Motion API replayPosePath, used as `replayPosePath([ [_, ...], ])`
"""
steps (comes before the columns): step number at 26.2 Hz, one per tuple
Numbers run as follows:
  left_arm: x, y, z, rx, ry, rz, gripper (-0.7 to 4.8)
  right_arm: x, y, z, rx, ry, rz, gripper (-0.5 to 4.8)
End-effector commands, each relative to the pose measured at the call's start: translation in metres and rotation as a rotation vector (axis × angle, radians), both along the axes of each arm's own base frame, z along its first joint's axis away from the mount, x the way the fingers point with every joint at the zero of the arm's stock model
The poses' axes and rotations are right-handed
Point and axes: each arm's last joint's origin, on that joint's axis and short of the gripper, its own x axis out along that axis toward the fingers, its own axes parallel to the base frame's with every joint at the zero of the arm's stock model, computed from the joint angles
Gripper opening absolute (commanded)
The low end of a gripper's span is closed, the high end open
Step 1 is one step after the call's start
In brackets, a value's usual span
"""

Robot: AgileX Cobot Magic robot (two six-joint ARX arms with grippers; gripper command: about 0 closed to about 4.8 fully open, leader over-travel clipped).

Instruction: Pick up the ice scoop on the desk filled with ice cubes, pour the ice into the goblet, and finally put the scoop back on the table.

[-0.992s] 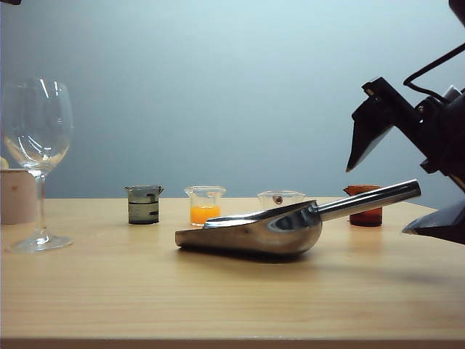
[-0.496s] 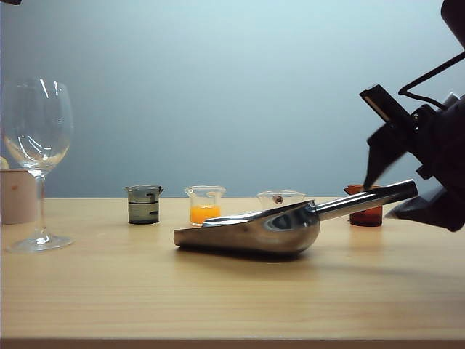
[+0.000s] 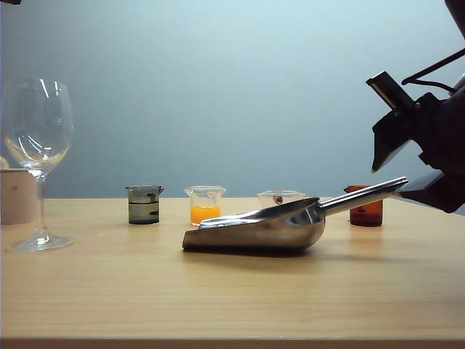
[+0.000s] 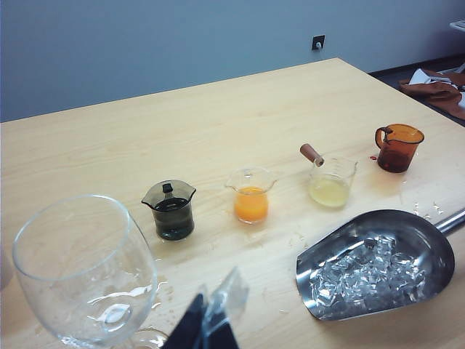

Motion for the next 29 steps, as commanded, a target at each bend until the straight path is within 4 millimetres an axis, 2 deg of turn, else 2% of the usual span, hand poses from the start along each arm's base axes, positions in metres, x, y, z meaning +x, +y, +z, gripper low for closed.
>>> replayPosePath([
  [1,0.0,0.0,0.002,-0.002,-0.014,-0.005,-0.06,0.007,0.0,0.001,0.017,-0.043,-0.013,1.87],
  [3,0.0,0.0,0.002,-0.002,-0.014,-0.005,-0.05,0.01,0.001,-0.005,0.014,-0.036,-0.012,2.55],
  [5,0.0,0.0,0.002,-0.001,-0.013,-0.005,-0.06,0.012,0.003,-0.009,0.022,-0.038,0.005,2.84],
  [20,-0.001,0.0,-0.003,0.015,0.031,-0.005,-0.06,0.029,0.012,-0.027,0.067,-0.109,0.023,2.82],
  [23,-0.001,0.0,-0.003,0.015,0.031,-0.005,-0.05,0.029,0.012,-0.029,0.062,-0.112,0.002,2.54],
  [24,-0.001,0.0,-0.003,0.015,0.031,-0.005,-0.05,0.029,0.012,-0.03,0.061,-0.109,0.002,2.29],
  [26,-0.001,0.0,-0.003,0.015,0.031,-0.005,-0.05,0.029,0.012,-0.03,0.059,-0.109,-0.002,1.3],
  [27,-0.001,0.0,-0.002,0.015,0.029,-0.005,-0.06,0.029,0.011,-0.03,0.055,-0.112,-0.019,0.3],
  [29,-0.001,0.0,-0.002,0.016,0.03,-0.004,-0.05,0.029,0.011,-0.03,0.052,-0.113,-0.027,0.1],
])
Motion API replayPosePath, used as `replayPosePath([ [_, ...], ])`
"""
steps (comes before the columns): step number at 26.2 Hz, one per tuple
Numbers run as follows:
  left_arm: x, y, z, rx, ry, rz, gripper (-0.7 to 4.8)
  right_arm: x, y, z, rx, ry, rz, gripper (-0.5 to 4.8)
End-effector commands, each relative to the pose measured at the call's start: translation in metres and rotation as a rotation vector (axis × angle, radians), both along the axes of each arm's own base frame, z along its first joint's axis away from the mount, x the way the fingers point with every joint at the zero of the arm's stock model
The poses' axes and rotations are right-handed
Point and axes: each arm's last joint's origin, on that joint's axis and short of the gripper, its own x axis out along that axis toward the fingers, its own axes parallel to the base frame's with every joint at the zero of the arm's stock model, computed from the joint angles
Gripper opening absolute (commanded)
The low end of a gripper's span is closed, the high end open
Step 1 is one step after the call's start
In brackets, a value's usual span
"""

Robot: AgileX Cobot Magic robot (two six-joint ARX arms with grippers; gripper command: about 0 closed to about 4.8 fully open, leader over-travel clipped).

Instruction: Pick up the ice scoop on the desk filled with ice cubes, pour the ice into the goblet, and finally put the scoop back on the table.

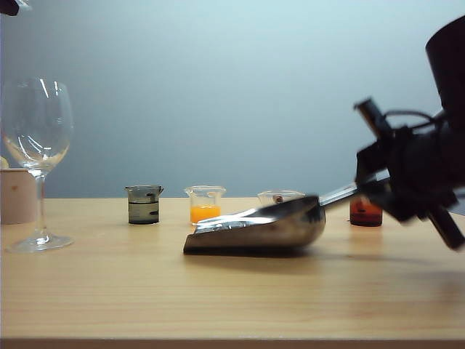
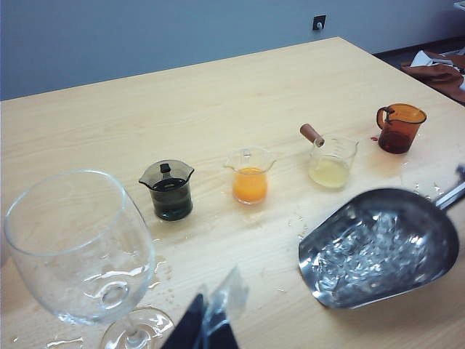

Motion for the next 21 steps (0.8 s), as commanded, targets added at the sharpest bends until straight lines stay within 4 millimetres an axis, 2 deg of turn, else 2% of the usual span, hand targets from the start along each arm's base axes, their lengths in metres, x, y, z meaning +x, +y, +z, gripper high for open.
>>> replayPosePath([
  [1,0.0,0.0,0.002,0.003,-0.013,-0.004,-0.05,-0.001,-0.001,-0.003,-0.063,0.017,-0.024,0.09],
  [13,0.0,0.001,0.002,0.024,-0.024,0.02,-0.05,0.002,-0.007,-0.004,-0.015,0.028,-0.094,-0.06],
  [21,-0.001,0.001,0.002,0.024,-0.025,0.02,-0.06,0.009,-0.016,-0.019,0.112,0.08,-0.094,-0.06],
])
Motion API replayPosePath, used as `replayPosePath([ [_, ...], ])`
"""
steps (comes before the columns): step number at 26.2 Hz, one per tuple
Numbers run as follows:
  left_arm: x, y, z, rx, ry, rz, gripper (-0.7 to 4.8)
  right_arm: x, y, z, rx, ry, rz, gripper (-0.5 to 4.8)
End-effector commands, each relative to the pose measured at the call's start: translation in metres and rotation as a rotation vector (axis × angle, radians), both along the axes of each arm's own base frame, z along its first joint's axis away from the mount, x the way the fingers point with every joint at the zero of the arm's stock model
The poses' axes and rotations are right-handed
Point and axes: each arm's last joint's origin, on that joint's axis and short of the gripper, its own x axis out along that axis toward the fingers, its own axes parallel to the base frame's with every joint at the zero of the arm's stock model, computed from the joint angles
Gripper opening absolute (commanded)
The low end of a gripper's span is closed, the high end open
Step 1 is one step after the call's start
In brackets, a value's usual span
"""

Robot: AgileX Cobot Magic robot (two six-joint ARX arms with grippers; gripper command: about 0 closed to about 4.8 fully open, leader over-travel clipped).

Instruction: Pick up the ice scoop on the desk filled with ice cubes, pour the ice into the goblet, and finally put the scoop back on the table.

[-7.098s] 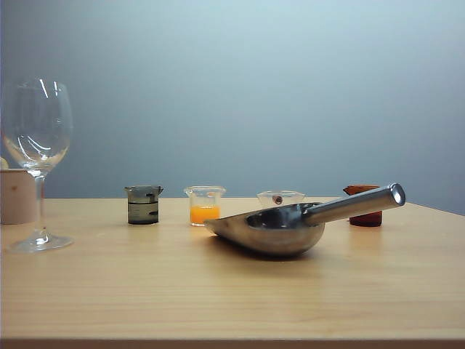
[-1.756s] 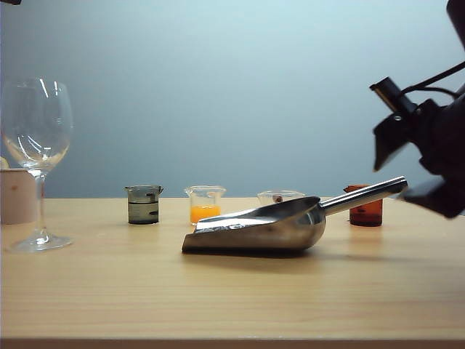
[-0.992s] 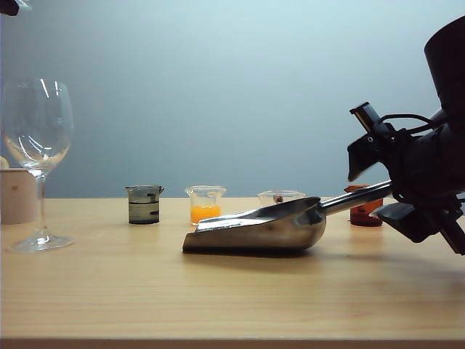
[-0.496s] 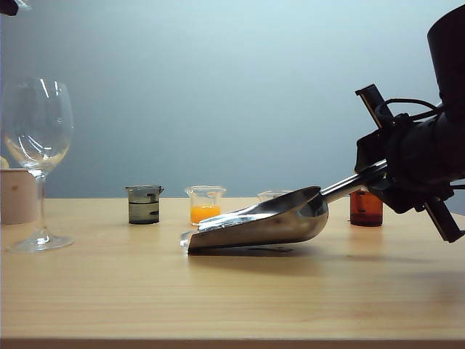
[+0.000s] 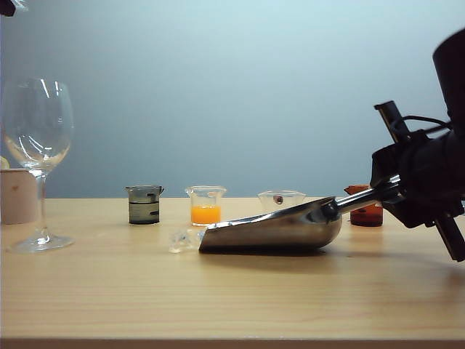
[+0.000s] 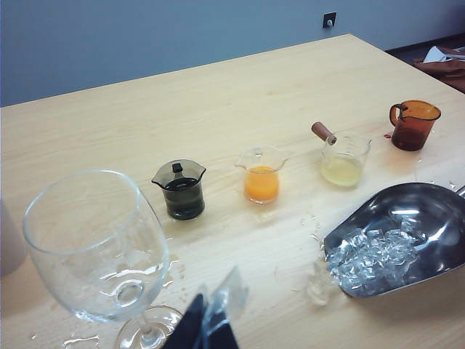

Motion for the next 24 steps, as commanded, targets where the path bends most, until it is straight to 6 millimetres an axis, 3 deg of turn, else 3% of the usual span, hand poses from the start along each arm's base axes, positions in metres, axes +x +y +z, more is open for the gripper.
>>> replayPosePath([
  [1,0.0,0.0,0.002,-0.001,-0.012,0.0,-0.05,0.002,0.0,-0.009,0.005,0.002,0.024,-0.06],
  [13,-0.005,0.002,0.005,-0.008,-0.036,0.001,-0.05,0.004,0.003,0.0,0.149,-0.128,0.083,-0.06],
  [24,-0.01,0.004,0.007,-0.016,-0.056,0.001,-0.06,0.005,0.005,0.007,0.243,-0.145,0.126,-0.07],
])
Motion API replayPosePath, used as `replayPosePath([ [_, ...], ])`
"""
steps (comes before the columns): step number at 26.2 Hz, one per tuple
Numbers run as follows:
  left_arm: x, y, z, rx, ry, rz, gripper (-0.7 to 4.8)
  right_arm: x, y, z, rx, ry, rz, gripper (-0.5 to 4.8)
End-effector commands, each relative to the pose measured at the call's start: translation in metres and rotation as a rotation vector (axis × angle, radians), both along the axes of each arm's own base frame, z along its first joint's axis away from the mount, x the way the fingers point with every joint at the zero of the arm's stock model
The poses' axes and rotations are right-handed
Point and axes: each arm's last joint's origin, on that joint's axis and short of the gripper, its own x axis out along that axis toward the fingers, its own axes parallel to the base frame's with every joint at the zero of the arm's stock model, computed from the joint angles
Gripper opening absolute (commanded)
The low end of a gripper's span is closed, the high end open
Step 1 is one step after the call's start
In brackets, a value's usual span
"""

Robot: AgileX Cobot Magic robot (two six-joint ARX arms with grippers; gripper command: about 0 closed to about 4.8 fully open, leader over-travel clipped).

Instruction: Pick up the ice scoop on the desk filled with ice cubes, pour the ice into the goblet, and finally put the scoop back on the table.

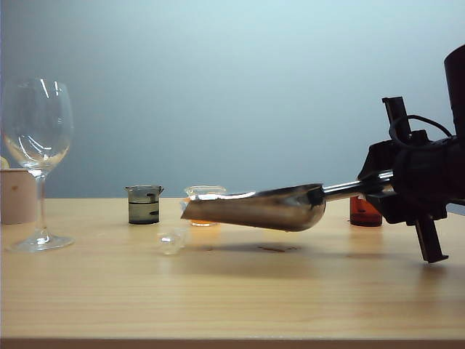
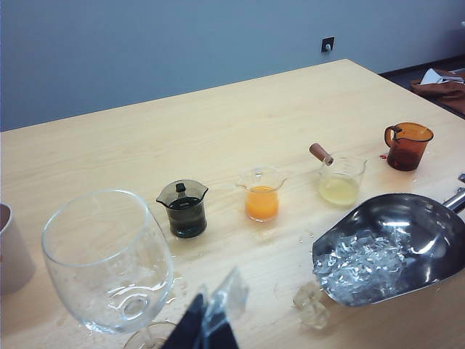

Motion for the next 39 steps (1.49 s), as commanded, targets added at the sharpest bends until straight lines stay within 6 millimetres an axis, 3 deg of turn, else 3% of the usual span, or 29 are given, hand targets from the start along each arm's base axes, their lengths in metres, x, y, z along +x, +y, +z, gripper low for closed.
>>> replayPosePath([
  [1,-0.001,0.0,0.002,-0.001,-0.012,0.001,-0.06,0.003,0.003,0.017,0.051,-0.056,0.035,-0.07],
  [11,-0.013,0.007,0.02,0.007,-0.004,0.085,-0.06,0.034,0.02,0.093,0.008,-0.028,0.145,-0.06],
  [16,-0.016,0.009,0.026,-0.157,0.038,0.139,-0.06,0.051,0.03,0.129,0.009,-0.036,0.22,-0.06],
  [23,-0.016,0.009,0.025,-0.076,0.028,0.136,-0.06,0.073,0.041,0.185,-0.046,-0.045,0.263,-0.06],
  [25,-0.015,0.01,0.023,-0.068,0.043,0.153,-0.05,0.088,0.049,0.211,-0.049,-0.087,0.3,-0.06],
  [27,-0.009,0.008,0.023,-0.04,0.046,0.162,-0.06,0.101,0.056,0.223,-0.041,-0.107,0.338,-0.06],
  [35,0.007,0.002,0.017,0.043,0.097,0.16,-0.05,0.135,0.092,0.237,-0.054,-0.131,0.406,-0.06],
  [39,0.011,0.015,0.017,0.025,0.103,0.205,-0.06,0.147,0.112,0.243,-0.051,-0.142,0.454,-0.06],
])
